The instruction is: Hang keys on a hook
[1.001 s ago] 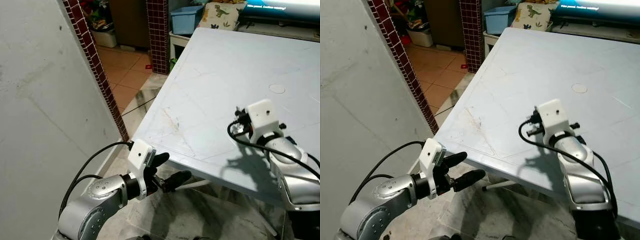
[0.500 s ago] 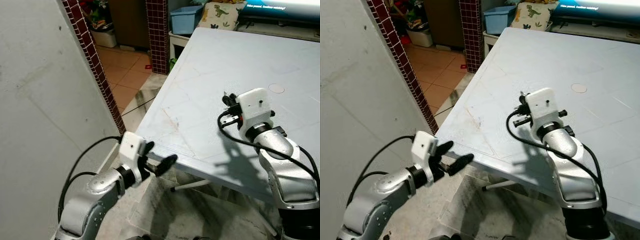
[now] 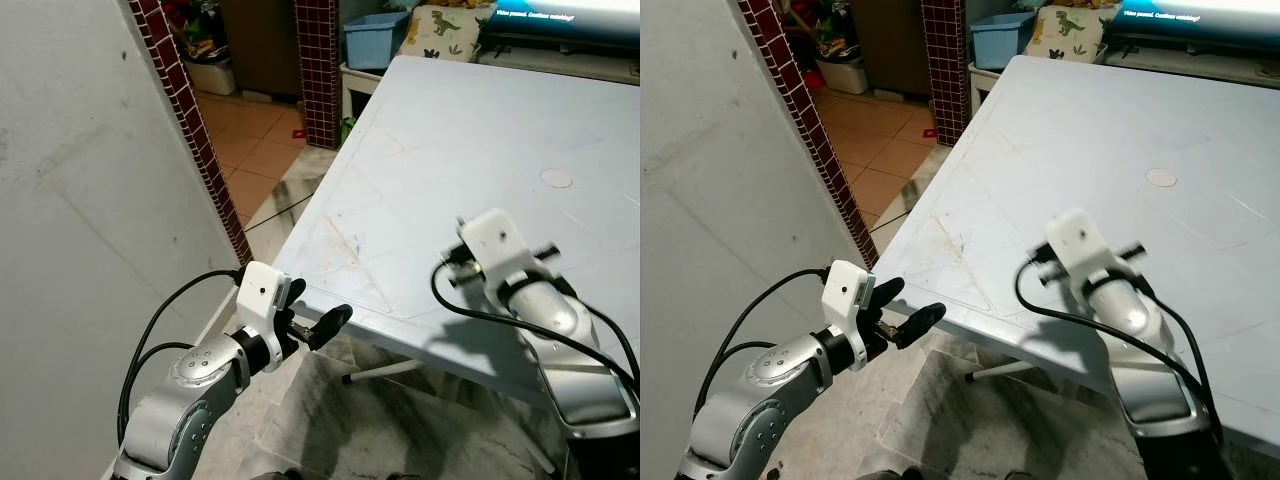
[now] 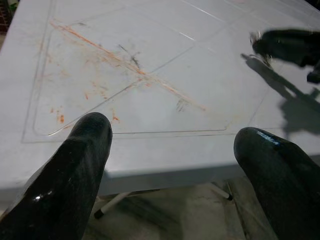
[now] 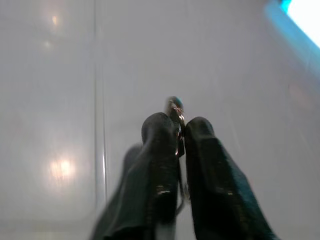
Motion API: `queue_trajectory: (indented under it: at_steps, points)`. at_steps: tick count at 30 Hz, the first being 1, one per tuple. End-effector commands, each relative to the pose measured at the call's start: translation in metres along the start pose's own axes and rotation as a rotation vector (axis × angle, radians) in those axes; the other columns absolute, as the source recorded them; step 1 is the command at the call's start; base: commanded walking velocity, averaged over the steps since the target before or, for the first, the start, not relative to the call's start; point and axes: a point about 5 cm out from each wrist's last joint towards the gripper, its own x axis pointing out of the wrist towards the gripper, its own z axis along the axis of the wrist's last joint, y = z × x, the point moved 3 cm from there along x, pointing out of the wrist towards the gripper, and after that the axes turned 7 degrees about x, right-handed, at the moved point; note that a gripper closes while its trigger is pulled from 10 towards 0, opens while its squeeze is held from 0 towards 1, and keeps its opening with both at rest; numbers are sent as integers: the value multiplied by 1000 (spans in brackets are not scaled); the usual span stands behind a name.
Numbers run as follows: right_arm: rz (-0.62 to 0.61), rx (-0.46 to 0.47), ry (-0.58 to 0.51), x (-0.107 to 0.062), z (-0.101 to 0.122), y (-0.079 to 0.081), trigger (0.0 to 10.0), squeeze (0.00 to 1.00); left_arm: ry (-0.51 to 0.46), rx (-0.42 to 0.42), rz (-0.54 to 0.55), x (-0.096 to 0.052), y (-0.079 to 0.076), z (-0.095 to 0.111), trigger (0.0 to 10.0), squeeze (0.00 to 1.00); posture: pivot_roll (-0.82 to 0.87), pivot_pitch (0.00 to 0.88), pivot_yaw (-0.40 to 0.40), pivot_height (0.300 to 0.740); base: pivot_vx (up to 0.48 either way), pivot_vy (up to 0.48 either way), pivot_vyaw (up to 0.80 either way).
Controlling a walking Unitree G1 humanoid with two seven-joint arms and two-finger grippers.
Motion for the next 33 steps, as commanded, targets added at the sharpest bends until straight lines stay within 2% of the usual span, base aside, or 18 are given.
queue_trajectory:
  at_steps: [1, 5, 7, 9, 13, 16, 22, 23, 24, 25, 27, 28, 30, 33]
  points:
    - [13, 23, -20, -3, 7, -2, 10000, 1000, 8, 9, 14, -2, 3, -2, 10000, 0, -76, 113, 94, 740, 0, 0, 0]
    - [76, 48, -33, -9, 11, 7, 10000, 1000, 13, 8, -1, 0, 1, -3, 10000, 0, -81, 113, 96, 740, 0, 0, 0]
    - [70, 48, -33, -9, 13, 6, 10000, 1000, 12, 7, -8, 1, 0, -3, 10000, 0, -81, 113, 96, 740, 0, 0, 0]
    - [53, 84, -70, -8, 24, 2, 10000, 1000, 16, 7, -16, 1, -1, -3, 10000, 0, -81, 113, 96, 740, 0, 0, 0]
    - [60, 83, -90, -9, 32, 2, 10000, 1000, 18, 7, -18, 0, -1, -4, 10000, 0, -79, 111, 96, 740, 0, 0, 0]
    - [62, 69, -38, -10, 24, 2, 10000, 1000, 24, 4, -22, -1, -2, -5, 10000, 0, -82, 111, 93, 740, 0, 0, 0]
    - [76, 67, -14, -11, 16, 2, 10000, 992, 30, -2, -37, 0, -5, -6, 10000, 0, -83, 114, 94, 740, 0, 0, 0]
    - [82, 65, -7, -11, 15, 1, 10000, 875, 29, -4, -41, 0, -6, -6, 10000, 0, -83, 114, 94, 740, 0, 0, 0]
    - [84, 64, -2, -11, 13, -1, 10000, 682, 28, -5, -45, 0, -7, -6, 10000, 0, -82, 117, 96, 740, 0, 0, 0]
    - [78, 53, 9, -10, 11, -6, 10000, 51, 29, -7, -48, 0, -7, -6, 10000, 0, -82, 117, 96, 740, 0, 0, 0]
    - [74, 46, 18, -9, 10, -10, 10000, 51, 30, -7, -50, 0, -7, -6, 10000, 0, -82, 117, 96, 740, 0, 0, 0]
    - [59, 34, 33, -9, 8, -18, 10000, 24, 31, -8, -51, -1, -7, -6, 10000, 0, -82, 117, 95, 740, 0, 0, 0]
    - [56, 30, 43, -9, 8, -24, 10000, 0, 34, -10, -51, -1, -6, -7, 10000, 0, -83, 118, 95, 740, 0, 0, 0]
    - [69, 29, 57, -9, 6, -23, 10000, 0, 38, -14, -59, -1, -8, -8, 10000, 0, -85, 120, 95, 740, 0, 0, 0]
